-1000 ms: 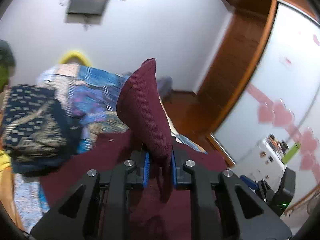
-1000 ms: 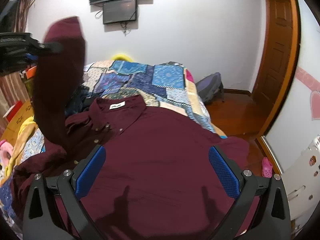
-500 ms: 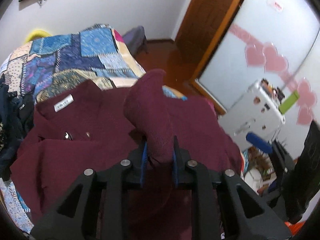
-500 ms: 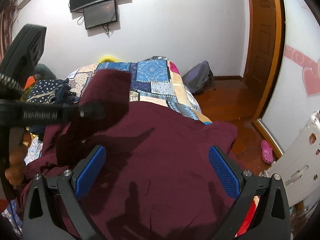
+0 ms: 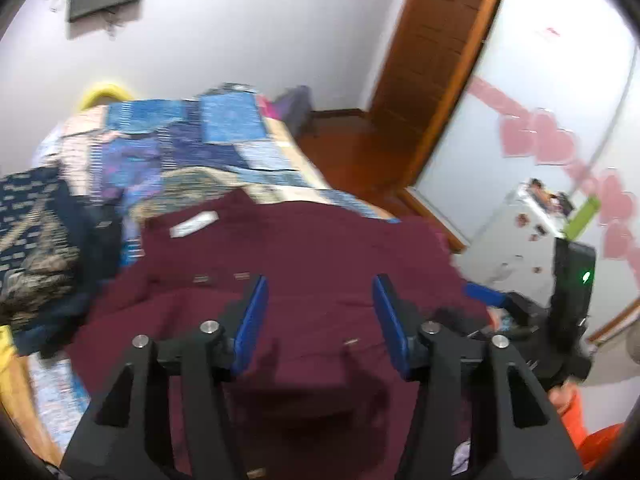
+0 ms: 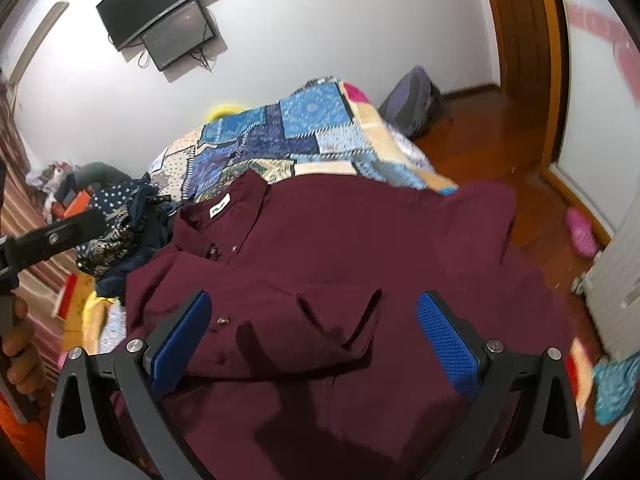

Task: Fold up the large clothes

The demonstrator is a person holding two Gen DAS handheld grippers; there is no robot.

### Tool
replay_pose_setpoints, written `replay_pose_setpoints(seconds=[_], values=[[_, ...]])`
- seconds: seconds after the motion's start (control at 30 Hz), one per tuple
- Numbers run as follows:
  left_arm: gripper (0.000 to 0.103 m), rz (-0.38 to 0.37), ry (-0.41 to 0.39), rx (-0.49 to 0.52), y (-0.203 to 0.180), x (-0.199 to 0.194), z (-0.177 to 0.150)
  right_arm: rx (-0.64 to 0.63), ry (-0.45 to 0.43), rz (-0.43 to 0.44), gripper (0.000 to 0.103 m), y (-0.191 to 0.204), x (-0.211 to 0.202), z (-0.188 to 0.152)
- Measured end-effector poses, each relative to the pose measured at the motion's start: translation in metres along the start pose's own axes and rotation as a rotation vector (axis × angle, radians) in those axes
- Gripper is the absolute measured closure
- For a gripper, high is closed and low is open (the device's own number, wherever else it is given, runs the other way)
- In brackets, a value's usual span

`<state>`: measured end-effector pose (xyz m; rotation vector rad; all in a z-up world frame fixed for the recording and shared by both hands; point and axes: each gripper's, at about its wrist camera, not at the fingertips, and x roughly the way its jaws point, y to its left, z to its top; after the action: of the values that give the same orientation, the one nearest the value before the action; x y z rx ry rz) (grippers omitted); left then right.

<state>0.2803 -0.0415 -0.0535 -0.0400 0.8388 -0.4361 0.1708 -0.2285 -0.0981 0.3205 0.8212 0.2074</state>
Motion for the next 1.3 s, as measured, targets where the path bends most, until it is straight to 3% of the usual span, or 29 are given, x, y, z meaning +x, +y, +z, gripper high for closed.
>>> replay_pose_setpoints(seconds=[0.2,0.33,0.43,0.53,0.67,0.83,0.97,1.03,1.13,1.3], values=[[0.048,0.239,0.037,-0.047,0.072,-0.024,-0.031,0.077,0.058,0.078,0.001,-0.004,0.006,-0.005],[0.048,0.338,0.097,-0.093,0.116,-0.038,-0.061,0.116,0.095,0.104,0.002,-0.003,0.009,-0.012],[0.048,0.386,0.149,-0.116,0.143,-0.044,-0.091,0.135,0.123,0.102,0.009,-0.001,0.014,-0.019],[0.048,0.390,0.205,-0.142,0.160,-0.041,-0.125,0.176,0.123,0.088,0.011,-0.001,0.017,-0.023],[0.048,0.339,0.287,-0.197,0.172,-0.020,-0.166,0.219,0.132,0.095,0.024,-0.005,0.024,-0.021],[0.048,0.299,0.339,-0.221,0.177,0.008,-0.193,0.253,0.143,0.085,0.041,-0.012,0.037,-0.018],[0.048,0.298,0.347,-0.250,0.190,0.024,-0.195,0.204,0.119,0.063,0.064,-0.007,0.038,-0.008],[0.048,0.309,0.340,-0.263,0.195,0.030,-0.195,0.171,0.095,0.049,0.090,-0.004,0.038,0.002],[0.048,0.322,0.325,-0.278,0.200,0.030,-0.195,0.149,0.083,0.097,0.093,-0.005,0.037,0.023],[0.048,0.379,0.307,-0.312,0.214,0.020,-0.199,0.035,-0.011,0.063,0.093,0.007,0.019,0.055]])
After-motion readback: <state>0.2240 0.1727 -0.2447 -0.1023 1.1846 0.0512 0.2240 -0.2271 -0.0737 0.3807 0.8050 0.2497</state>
